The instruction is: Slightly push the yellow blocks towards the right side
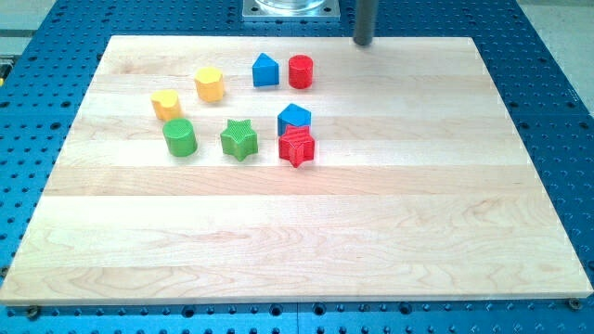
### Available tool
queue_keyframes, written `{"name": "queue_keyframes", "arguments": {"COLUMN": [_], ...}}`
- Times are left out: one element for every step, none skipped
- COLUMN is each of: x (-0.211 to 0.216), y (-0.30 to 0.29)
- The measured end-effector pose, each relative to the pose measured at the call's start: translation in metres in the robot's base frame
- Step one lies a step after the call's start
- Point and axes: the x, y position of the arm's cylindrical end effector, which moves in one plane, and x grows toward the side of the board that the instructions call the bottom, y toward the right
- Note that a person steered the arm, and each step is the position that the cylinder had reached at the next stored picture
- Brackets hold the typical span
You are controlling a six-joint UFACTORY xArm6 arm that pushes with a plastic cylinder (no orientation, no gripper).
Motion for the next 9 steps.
{"name": "queue_keyframes", "arguments": {"x": [0.013,0.000,0.000,0.004,0.059,0.130,0.167,0.177,0.177], "y": [0.005,0.005,-0.068,-0.189,-0.281,-0.347,-0.371,-0.335,-0.298]}}
